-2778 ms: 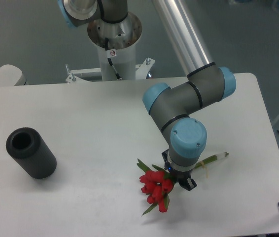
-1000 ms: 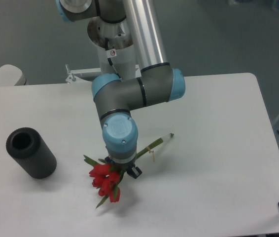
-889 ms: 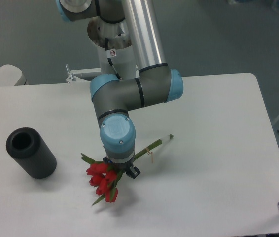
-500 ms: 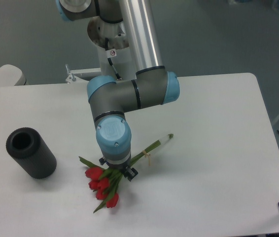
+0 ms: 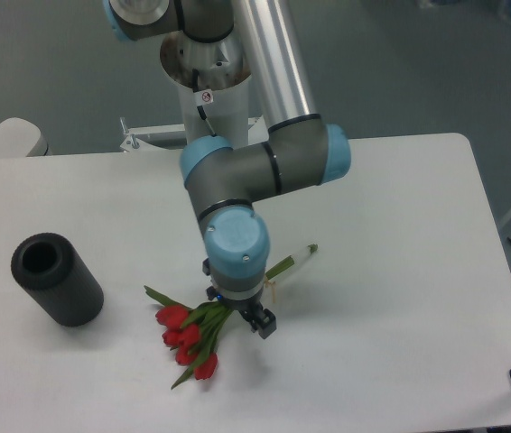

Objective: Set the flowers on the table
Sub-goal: 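Open the gripper to release the tulips onto the table, then lift the open gripper and withdraw it away from the tulips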

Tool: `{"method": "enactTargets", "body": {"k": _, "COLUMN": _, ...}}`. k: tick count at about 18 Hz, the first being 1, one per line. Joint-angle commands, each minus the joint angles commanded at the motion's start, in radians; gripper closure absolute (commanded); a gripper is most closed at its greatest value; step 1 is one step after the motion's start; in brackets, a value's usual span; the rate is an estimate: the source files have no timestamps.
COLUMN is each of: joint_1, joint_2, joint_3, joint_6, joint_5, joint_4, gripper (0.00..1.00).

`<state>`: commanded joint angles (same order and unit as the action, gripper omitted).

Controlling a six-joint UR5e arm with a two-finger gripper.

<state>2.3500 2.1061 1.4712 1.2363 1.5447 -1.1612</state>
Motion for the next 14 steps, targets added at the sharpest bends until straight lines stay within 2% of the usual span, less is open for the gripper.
{"method": "enactTargets", "body": {"k": 3, "joint_1": 0.020, "joint_2": 0.017, "joint_3": -0.029, "joint_6": 0.028, "joint_5": 0.002, "joint_4": 0.003, "gripper": 0.00}}
{"method": "enactTargets", "body": {"k": 7, "joint_1": 0.048, "joint_2": 0.041, "joint_3": -0.058, "joint_6": 0.130, "joint_5": 0.008, "joint_4": 0.009, "gripper": 0.00}}
{"method": "enactTargets", "body": {"k": 14, "joint_1": 0.080, "joint_2": 0.092, "joint_3": -0.138, "joint_6": 0.175, "joint_5": 0.015, "joint_4": 0.008, "gripper": 0.00}}
